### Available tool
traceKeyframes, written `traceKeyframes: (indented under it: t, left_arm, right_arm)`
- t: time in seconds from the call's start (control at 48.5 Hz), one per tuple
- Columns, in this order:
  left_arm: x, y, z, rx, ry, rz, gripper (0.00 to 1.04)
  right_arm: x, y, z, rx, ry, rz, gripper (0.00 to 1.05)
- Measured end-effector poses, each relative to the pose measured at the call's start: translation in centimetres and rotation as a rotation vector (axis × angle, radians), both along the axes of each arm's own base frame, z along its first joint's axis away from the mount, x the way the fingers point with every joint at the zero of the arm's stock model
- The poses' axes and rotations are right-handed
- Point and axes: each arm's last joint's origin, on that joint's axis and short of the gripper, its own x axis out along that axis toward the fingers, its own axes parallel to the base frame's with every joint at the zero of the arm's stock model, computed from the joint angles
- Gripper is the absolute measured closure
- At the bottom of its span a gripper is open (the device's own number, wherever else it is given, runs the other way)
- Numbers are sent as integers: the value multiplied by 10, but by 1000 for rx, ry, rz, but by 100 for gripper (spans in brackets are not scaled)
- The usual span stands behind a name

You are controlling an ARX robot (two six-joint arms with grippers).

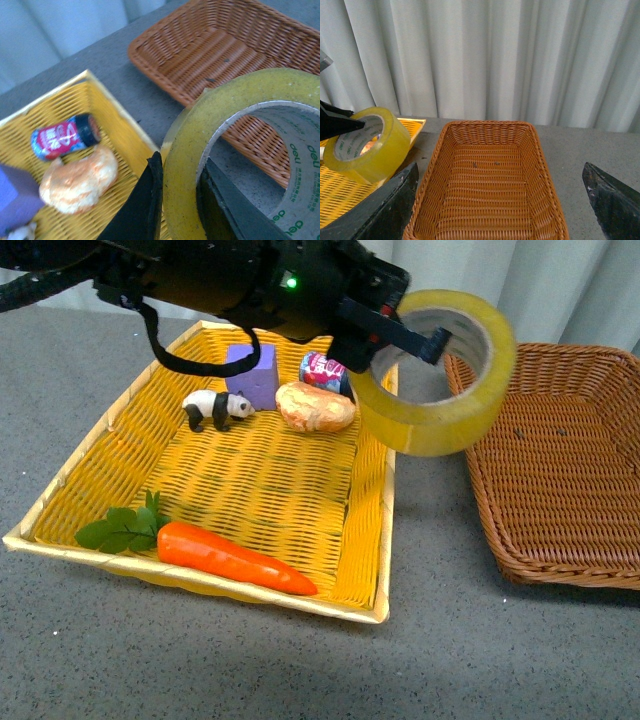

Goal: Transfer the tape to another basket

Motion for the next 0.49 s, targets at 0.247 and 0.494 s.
traceKeyframes:
  t: [0.247,0.494]
  left_arm:
    - [-8,-24,0,112,-92,-216,88]
    - [-8,-24,-2,153,-118,-223,88]
  right_arm:
    - [0,0,0,0,0,0,9]
    - [2,5,1,-190,327,-49,9]
